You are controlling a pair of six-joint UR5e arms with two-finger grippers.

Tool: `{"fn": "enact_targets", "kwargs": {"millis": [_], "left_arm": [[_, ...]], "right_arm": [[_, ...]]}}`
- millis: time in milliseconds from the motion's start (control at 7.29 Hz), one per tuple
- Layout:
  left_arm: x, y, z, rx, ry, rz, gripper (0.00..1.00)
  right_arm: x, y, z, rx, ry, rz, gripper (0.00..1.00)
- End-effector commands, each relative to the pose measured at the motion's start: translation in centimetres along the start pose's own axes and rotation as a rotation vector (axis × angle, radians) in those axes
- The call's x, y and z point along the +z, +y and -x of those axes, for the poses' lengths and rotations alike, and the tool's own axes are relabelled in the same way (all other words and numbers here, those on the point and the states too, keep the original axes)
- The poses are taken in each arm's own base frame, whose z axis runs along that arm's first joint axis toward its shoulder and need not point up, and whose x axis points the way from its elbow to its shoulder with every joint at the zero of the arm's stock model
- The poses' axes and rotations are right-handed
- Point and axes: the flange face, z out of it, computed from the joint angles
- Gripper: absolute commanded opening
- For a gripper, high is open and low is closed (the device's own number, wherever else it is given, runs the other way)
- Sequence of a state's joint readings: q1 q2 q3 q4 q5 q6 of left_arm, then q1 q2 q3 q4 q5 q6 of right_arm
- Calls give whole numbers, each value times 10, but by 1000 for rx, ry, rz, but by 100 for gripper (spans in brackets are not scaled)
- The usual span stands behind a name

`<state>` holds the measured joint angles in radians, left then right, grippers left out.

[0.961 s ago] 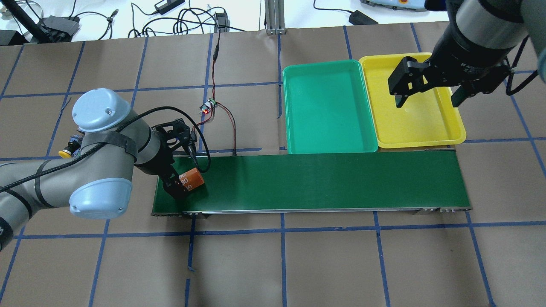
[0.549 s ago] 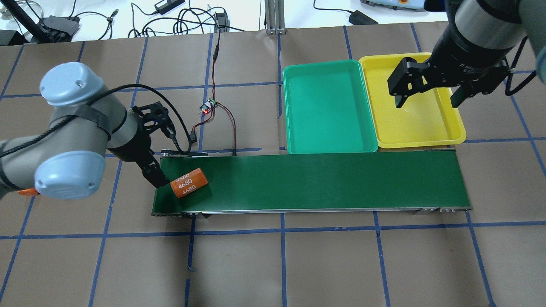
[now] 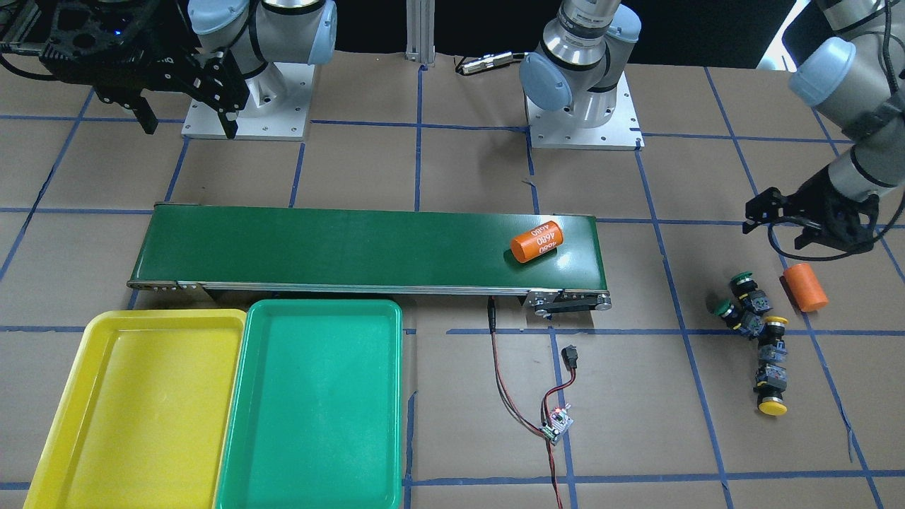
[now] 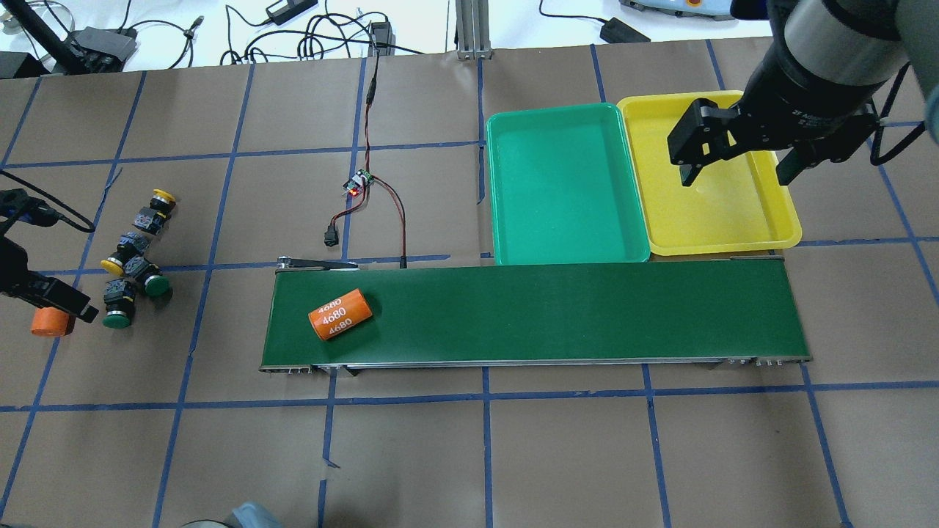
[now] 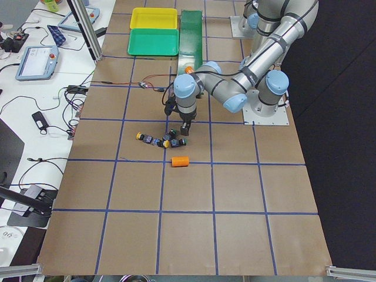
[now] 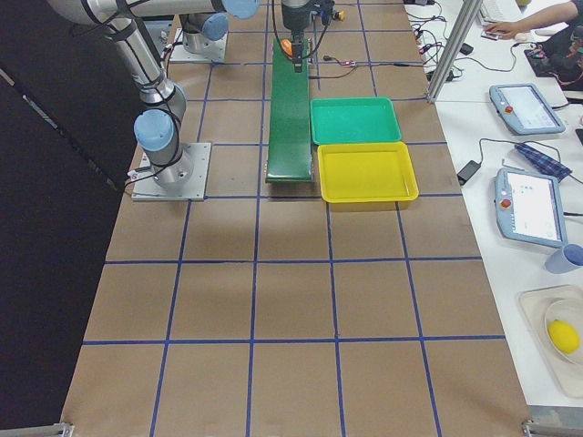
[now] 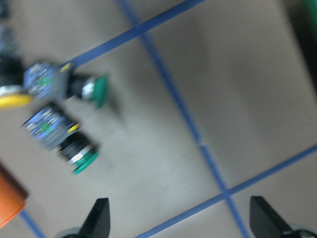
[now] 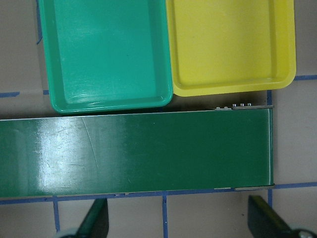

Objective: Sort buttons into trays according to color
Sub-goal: 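Move the left gripper back and grasp the second orange cylinder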

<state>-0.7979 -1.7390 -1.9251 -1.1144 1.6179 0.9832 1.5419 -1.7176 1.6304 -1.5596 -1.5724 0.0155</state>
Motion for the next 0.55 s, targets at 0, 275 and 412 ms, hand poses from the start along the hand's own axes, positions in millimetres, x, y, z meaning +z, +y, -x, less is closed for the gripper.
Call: {"fn": "enact_targets", "kwargs": {"millis": [0, 275, 412], "left_arm": [[15, -10, 72, -234, -35, -6, 100], [46, -23, 94, -247, -11, 9, 100], [62, -29, 101, -252, -48, -29, 100]], "right_arm": [[0, 0, 1, -1, 0, 1, 100], [0, 0, 1, -1, 0, 1, 100], [-1, 0, 1, -1, 0, -1, 100]]}}
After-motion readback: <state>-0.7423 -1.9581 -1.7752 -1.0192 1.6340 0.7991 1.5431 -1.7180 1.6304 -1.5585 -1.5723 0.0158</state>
